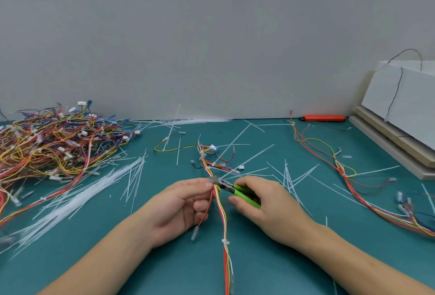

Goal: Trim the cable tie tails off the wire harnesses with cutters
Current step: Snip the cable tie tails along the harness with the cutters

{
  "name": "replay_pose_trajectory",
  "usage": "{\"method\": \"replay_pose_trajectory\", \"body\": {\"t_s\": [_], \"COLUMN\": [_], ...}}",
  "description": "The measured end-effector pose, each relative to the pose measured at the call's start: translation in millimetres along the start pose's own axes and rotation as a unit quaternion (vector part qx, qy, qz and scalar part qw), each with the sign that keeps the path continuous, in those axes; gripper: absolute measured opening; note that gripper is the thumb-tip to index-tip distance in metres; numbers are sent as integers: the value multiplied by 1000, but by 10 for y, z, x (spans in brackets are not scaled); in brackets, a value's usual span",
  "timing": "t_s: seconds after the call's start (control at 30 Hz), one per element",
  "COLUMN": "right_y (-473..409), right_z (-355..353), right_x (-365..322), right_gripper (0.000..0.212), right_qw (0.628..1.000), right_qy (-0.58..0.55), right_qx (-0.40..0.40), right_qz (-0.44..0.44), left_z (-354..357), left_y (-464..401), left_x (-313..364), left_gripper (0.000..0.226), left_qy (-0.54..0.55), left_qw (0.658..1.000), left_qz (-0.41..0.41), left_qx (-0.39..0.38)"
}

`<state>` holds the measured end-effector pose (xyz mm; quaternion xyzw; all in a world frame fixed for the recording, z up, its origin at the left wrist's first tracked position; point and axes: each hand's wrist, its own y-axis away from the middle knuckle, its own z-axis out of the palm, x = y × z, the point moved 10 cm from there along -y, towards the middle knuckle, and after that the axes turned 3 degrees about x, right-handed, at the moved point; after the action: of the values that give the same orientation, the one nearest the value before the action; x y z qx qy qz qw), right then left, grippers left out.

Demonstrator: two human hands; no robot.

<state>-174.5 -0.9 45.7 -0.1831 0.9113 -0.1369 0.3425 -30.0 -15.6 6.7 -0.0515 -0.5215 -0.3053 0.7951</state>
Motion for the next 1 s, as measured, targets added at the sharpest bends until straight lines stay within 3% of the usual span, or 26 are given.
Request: {"method": "replay_pose_trajectory", "body": {"t_s": [0.2, 0.43, 0.5, 1.0], "right_y": [-29, -31, -20, -19], "right_z": [-28, -6, -14, 0], "right_x": [7, 50, 46, 56], "right_gripper": [41, 33, 32, 32], "right_qw": [1000, 1000, 1000, 1000], "right_qy": [6, 13, 6, -1], "right_qx": [12, 5, 11, 12], "right_qz": [-9, -1, -2, -1], "left_z": [-2, -43, -32, -28], "left_y": [-16, -36, -53, -9], "left_x": [-9, -21, -26, -12], "left_gripper": [16, 15, 4, 6], "left_qy": [-10, -1, -1, -25], "left_qw": [1000, 1000, 1000, 1000], "left_qz": [-7, -9, -5, -2], "left_qx": [7, 10, 0, 16]}}
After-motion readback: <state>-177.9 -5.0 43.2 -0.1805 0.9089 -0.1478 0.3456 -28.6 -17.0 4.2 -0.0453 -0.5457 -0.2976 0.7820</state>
